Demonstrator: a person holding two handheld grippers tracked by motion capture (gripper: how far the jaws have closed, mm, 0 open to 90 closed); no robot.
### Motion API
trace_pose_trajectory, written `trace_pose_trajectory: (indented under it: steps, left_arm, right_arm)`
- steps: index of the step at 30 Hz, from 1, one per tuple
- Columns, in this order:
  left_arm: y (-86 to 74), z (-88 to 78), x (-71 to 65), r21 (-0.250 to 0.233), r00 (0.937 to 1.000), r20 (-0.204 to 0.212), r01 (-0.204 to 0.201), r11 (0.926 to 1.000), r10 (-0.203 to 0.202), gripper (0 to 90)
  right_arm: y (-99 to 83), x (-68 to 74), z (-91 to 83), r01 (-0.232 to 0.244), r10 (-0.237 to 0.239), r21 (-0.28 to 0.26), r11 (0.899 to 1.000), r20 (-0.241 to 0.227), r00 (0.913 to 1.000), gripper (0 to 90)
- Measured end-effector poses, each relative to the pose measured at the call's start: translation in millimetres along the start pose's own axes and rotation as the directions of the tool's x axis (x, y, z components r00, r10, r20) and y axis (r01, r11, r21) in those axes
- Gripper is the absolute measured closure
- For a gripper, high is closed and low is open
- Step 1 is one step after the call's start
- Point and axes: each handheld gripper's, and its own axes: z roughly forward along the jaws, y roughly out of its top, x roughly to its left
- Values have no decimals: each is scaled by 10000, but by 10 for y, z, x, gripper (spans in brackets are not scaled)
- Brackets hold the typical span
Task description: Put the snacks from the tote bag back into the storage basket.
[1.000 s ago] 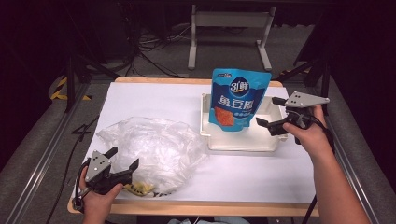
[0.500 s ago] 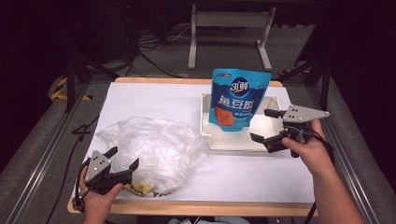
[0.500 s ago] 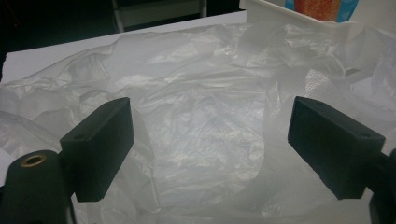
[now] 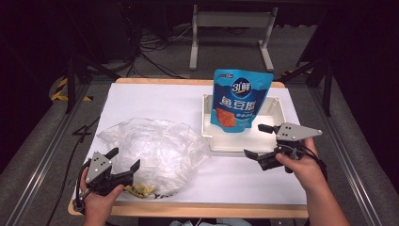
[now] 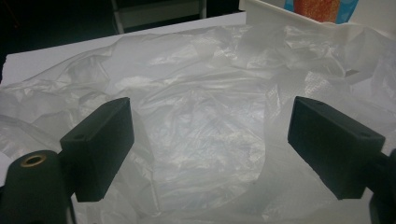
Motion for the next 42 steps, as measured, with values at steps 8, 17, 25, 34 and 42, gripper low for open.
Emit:
trace_pose_trajectory:
  steps: [8,17,25,34,42]
  left_arm:
    - [-2,-5,4,-2,10000,-31,-2,10000,2,152]
    - [-4,-6,6,-29,10000,-36,-1,10000,1,152]
    - [-4,-7,11,-16,10000,-38,1,10000,-1,152]
    - [-2,-19,5,-87,10000,-32,21,10000,-21,150]
    - [6,-22,6,-194,10000,23,4,9998,-4,148]
  right_arm:
    - [-200,86,112,-115,116,-133,9998,58,9999,33]
    - [-491,93,274,-1106,1118,-242,9936,596,9919,33]
    - [-639,51,330,-1555,1543,129,9878,665,9858,33]
    - [-645,54,345,-1510,1506,31,9885,549,9871,34]
    - [-616,73,328,-1403,1416,-281,9897,525,9885,35]
